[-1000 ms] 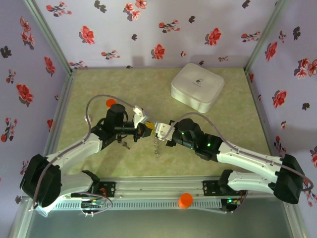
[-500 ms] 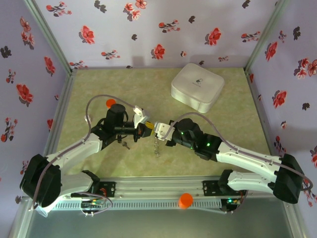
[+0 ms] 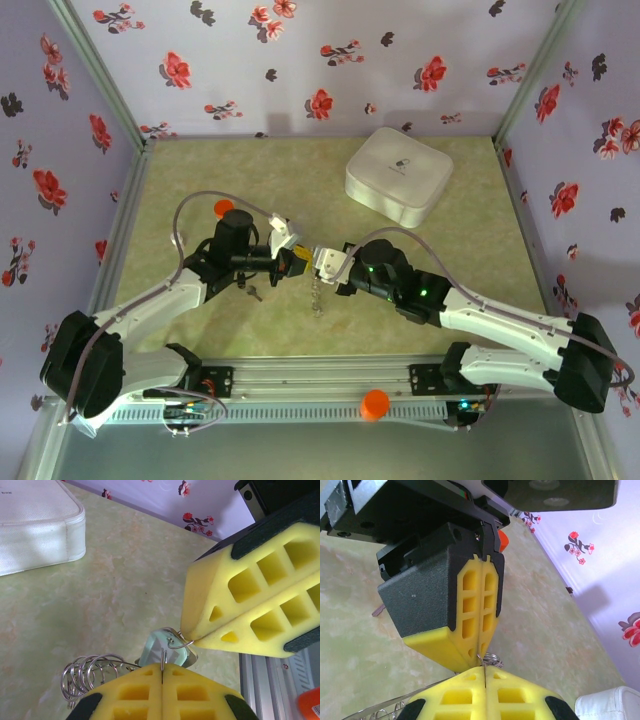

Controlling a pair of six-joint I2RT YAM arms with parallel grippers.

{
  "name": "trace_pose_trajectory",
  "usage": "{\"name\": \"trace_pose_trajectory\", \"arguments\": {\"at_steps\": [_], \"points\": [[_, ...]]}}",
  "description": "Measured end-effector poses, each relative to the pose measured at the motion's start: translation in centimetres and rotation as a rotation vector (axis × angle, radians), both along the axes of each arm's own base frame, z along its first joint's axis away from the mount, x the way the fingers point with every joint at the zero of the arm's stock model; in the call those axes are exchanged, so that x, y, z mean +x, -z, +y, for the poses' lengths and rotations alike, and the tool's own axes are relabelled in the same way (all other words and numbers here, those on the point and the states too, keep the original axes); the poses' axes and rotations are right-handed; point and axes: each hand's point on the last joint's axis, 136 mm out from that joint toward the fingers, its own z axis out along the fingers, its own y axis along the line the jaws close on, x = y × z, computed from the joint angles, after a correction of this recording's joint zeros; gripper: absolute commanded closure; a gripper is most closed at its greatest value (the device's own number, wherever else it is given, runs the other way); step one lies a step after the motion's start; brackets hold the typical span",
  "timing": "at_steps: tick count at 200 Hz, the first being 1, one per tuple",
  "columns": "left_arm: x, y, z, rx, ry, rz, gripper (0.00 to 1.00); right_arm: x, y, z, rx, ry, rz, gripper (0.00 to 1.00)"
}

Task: Put the keys on the keyring

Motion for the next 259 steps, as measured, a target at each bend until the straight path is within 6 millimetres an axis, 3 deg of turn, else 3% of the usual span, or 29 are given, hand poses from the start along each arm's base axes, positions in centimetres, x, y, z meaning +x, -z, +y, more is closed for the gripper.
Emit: {"name": "trace_pose_trajectory", "arguments": {"at_steps": [164,259], "points": [[0.1,0.0,0.0,0.000,-0.002,-0.002,1.00,-0.2,2.0,0.0,-0.060,-0.009,0.042,1.00],[0.0,-0.2,-0.1,-0.024,0.005,-0.025,1.00,-1.0,2.1,0.3,-0.042,-0.043,0.085,1.00]]}}
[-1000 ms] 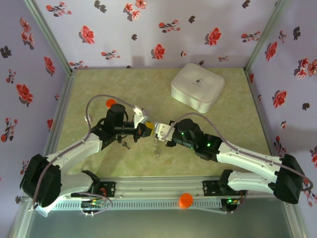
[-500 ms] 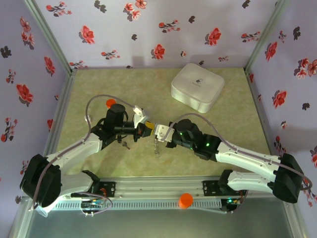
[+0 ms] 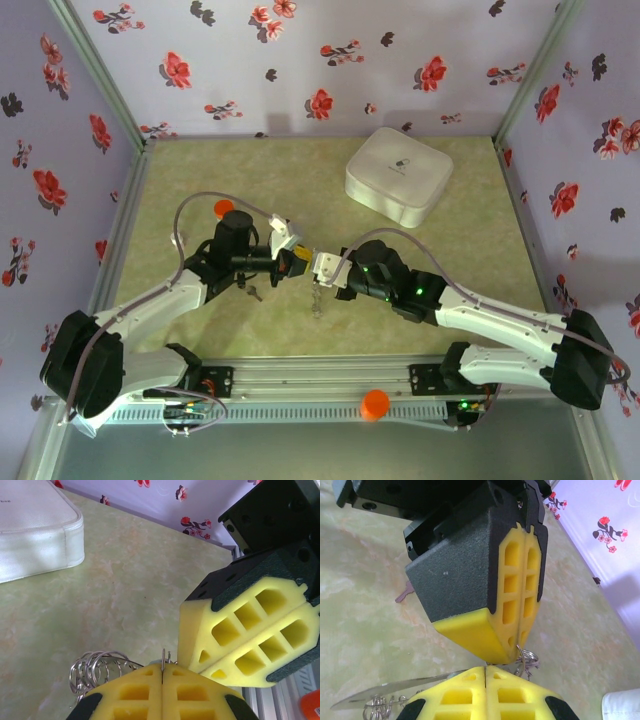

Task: Put the keys on the keyring

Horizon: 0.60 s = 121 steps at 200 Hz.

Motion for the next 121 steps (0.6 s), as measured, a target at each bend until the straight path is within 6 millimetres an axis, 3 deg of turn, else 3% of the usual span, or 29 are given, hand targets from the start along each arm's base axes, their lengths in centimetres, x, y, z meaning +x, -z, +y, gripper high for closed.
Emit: {"name": "trace_pose_trajectory", "arguments": {"at_steps": [41,57,70,87,121], "points": [[-0.2,0.1,0.1,-0.014,0.000,-0.019,1.00,-0.2,0.1,0.1,0.009,-0.002,0.022,1.00],[-0.2,0.2,0.1,-0.016,-0.003,-0.026,1.00,-0.3,0.2,0.1,0.013,-0.003,0.029,0.74],[0.0,0.0,0.1,-0.023,-0.013,-0.043,1.00,-0.6,0.4,0.1,0.009,-0.012,0.043,0.61],[0.3,-0.6,0.2,-0.040,-0.029,-0.074,1.00,-1.0,1.0,-0.3,-0.004,-0.013,0.070,0.55],[0.1,-1.6,0.4,-0.082,-0.034,-0.131,1.00,-1.5,0.7,-1.9,0.018,0.022,0.101,0.55]]}}
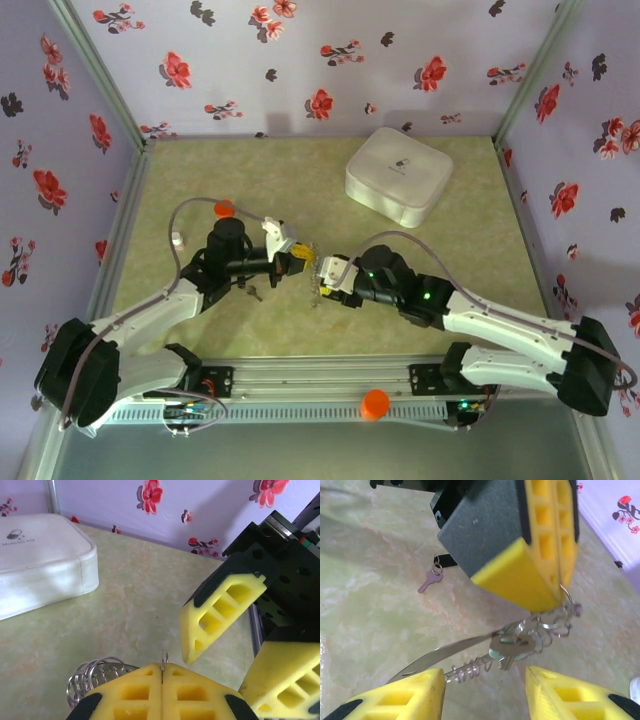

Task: Put the keys on the keyring

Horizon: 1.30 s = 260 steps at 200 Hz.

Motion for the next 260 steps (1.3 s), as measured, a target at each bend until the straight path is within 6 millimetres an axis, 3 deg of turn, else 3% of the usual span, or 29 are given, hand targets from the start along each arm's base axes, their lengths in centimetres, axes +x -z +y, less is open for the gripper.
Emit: {"name": "trace_pose_trajectory", "arguments": {"at_steps": [49,72,122,189,244,260], "points": [[-0.8,0.6,0.4,-0.052,0.021,-0.119,1.00,2.3,-2.6,-2.9,0.202,0.119,0.145,0.61],[-1.6,0.8,0.4,-0.067,0.059,-0.175,1.00,1.7,-2.9,-1.8,0.259,0.058,0.216,0.64],[-2.5,-1.0,0.2,-0.133,0.142,-0.304,1.00,0.7,-2.3,0.6,0.285,-0.073,0.270,0.72],[-2.9,-1.3,0.1,-0.151,0.175,-0.330,1.00,0.7,-4.0,1.2,0.343,-0.120,0.220,0.80],[-2.8,-1.2,0.2,-0.149,0.172,-0.328,1.00,0.6,-3.9,2.0,0.359,-0.157,0.237,0.85],[-2.7,-1.2,0.2,-0.148,0.168,-0.326,1.00,0.6,-3.8,2.1,0.363,-0.161,0.242,0.91]]}}
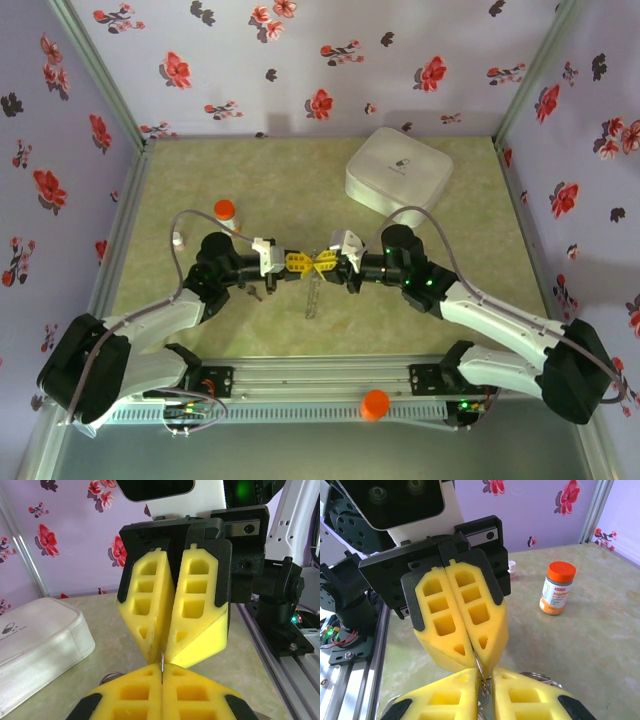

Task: Put the keys on the keyring

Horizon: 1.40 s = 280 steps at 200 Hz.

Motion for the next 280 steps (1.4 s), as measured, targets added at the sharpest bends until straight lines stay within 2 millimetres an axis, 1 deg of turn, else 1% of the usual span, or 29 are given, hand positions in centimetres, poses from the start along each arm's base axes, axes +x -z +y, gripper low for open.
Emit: {"name": "trace_pose_trajectory", "arguments": {"at_steps": [19,45,58,64,70,84,99,125,149,174,208,229,246,258,280], "points": [[0.2,0.1,0.1,0.002,-0.006,0.003,1.00,0.0,0.1,0.1,0.000,-0.003,0.004,1.00],[0.2,0.1,0.1,0.003,-0.007,0.006,1.00,0.0,0.1,0.1,-0.006,-0.006,-0.004,1.00],[0.2,0.2,0.1,0.006,-0.007,0.010,0.79,0.0,0.2,0.0,-0.022,-0.010,-0.013,1.00],[0.2,0.3,0.1,0.008,-0.008,0.006,0.73,-0.1,0.3,0.0,-0.035,-0.015,-0.017,1.00],[0.2,0.4,0.1,0.012,-0.009,0.003,0.70,-0.1,0.3,-0.1,-0.051,-0.017,-0.020,1.00],[0.3,1.0,0.1,0.044,-0.011,0.013,0.69,-0.2,0.7,-0.4,-0.104,-0.023,-0.025,1.00],[0.3,1.5,-0.1,0.097,-0.003,0.024,0.71,-0.2,0.9,-0.8,-0.162,-0.028,-0.037,1.00],[0.3,1.6,-0.2,0.159,0.011,0.010,0.74,-0.3,0.7,-1.4,-0.238,-0.042,-0.070,1.00],[0.1,2.2,-0.2,0.199,0.020,0.021,0.76,-0.3,0.6,-1.6,-0.292,-0.059,-0.088,1.00],[0.0,2.7,-0.1,0.218,0.021,0.039,0.76,-0.3,1.2,-1.5,-0.346,-0.077,-0.093,1.00],[0.1,2.7,-0.2,0.214,0.020,0.064,0.81,-0.7,2.1,-0.9,-0.407,-0.114,-0.100,1.00],[0.1,2.9,-0.3,0.215,0.026,0.089,0.84,-0.7,2.2,-0.6,-0.424,-0.122,-0.102,1.00],[0.0,2.9,-0.4,0.215,0.033,0.095,0.90,-0.7,2.2,-0.4,-0.430,-0.121,-0.106,1.00],[-0.1,2.9,-0.5,0.219,0.039,0.099,0.91,-0.7,2.1,-0.3,-0.431,-0.120,-0.110,1.00],[-0.2,3.0,-0.5,0.232,0.051,0.112,1.00,-0.6,2.1,-0.3,-0.433,-0.117,-0.110,1.00]]}}
